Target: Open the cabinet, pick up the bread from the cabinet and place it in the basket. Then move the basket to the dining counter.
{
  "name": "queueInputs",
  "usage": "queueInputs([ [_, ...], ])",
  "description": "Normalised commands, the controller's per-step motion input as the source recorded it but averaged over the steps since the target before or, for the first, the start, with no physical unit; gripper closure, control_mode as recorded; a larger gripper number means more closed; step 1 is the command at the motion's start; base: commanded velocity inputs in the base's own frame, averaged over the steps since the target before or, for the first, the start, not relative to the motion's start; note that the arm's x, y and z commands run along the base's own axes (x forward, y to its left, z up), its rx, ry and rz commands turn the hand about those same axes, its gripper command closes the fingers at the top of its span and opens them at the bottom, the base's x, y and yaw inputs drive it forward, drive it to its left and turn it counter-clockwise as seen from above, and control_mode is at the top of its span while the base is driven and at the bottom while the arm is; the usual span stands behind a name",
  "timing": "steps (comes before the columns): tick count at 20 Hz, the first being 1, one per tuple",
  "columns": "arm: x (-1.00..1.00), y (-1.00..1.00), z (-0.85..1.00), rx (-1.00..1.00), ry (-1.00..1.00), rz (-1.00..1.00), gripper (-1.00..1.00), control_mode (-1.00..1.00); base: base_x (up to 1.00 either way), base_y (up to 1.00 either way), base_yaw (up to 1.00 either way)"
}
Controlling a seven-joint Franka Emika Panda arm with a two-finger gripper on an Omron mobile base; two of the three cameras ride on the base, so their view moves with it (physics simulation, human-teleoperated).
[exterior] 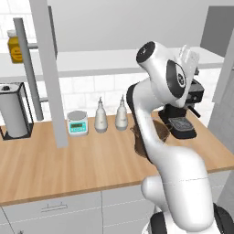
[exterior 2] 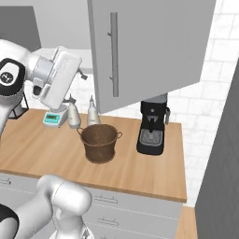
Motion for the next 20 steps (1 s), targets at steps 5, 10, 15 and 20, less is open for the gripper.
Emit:
queueInputs([
  [5,0.42,-0.24,-0.28,0.07,-0.38,-0.59,-1.0,-1.0,0.0,0.0,0.0],
  [10,0.31,-0.61,-0.64,0.01,-0.46,-0.49,-1.0,-1.0,0.0,0.0,0.0],
  [15,0.07,-0.93,-0.44,0.06,-0.48,-0.32,-1.0,-1.0,0.0,0.0,0.0],
  [20,0.0,-1.0,-0.03,0.13,-0.4,-0.23,-1.0,-1.0,0.0,0.0,0.0],
])
